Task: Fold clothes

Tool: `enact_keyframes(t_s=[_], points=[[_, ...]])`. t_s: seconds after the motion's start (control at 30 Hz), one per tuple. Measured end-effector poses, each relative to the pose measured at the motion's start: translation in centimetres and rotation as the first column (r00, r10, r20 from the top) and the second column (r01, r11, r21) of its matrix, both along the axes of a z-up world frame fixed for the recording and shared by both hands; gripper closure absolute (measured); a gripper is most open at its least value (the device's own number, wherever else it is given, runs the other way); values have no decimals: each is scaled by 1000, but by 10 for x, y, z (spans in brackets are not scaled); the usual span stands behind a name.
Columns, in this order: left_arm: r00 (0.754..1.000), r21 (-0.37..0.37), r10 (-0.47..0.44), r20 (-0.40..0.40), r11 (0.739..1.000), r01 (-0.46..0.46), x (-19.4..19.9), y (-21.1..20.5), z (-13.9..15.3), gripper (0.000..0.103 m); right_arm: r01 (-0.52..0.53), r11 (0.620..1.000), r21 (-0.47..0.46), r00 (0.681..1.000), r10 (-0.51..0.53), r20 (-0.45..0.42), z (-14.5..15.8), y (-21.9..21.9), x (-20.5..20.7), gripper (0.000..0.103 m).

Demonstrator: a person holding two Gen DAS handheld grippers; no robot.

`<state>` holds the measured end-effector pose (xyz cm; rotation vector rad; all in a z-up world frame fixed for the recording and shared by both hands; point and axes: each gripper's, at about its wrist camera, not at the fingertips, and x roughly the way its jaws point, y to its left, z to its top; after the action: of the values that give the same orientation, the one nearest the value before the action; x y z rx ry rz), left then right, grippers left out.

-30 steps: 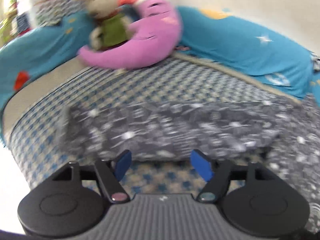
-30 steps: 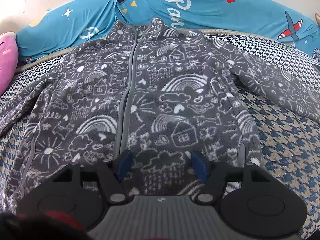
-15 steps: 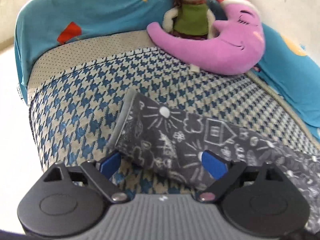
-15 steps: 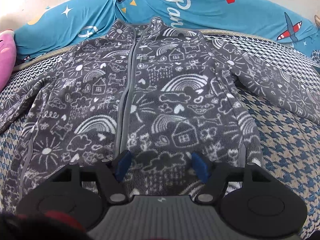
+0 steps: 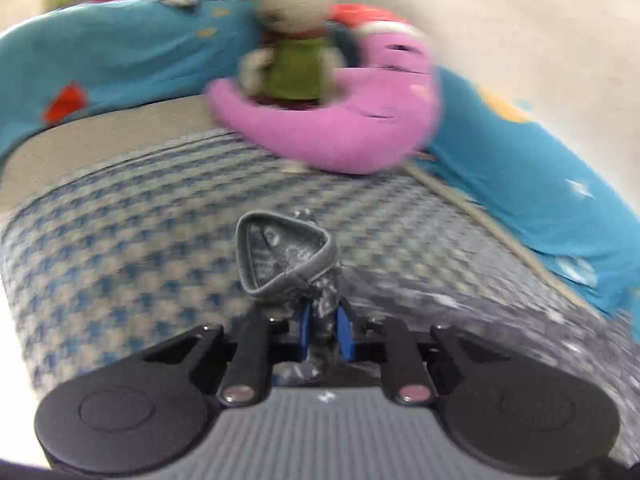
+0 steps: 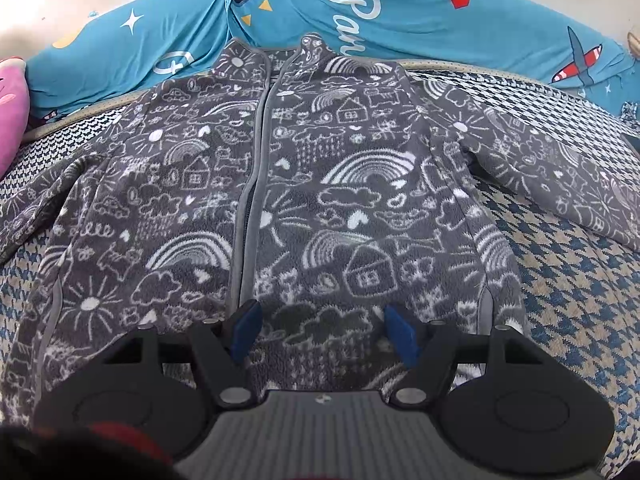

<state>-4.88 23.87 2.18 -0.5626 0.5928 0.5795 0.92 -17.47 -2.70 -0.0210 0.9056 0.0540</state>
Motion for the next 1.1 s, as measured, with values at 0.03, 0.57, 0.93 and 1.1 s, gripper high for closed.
enact_keyframes(t_s=[0.03, 0.57, 0.93, 1.1], points=[[997, -29, -69, 18, 997, 70, 7, -6, 1, 89, -1, 1000, -1, 1000, 1, 1, 0, 0, 0, 34], [752, 13, -655, 75, 754, 657, 26, -138, 3, 31, 3, 1000, 1, 1000, -3, 1, 0, 1, 0, 34], [866, 135, -498, -41, 856, 498, 28, -126, 21, 7, 7, 999, 50, 998, -10, 58, 16, 0, -3, 34], [883, 186, -453, -118, 864, 468, 38, -125, 38, 2, -86, 982, 169, 992, 69, 105, 27, 8, -5, 34]])
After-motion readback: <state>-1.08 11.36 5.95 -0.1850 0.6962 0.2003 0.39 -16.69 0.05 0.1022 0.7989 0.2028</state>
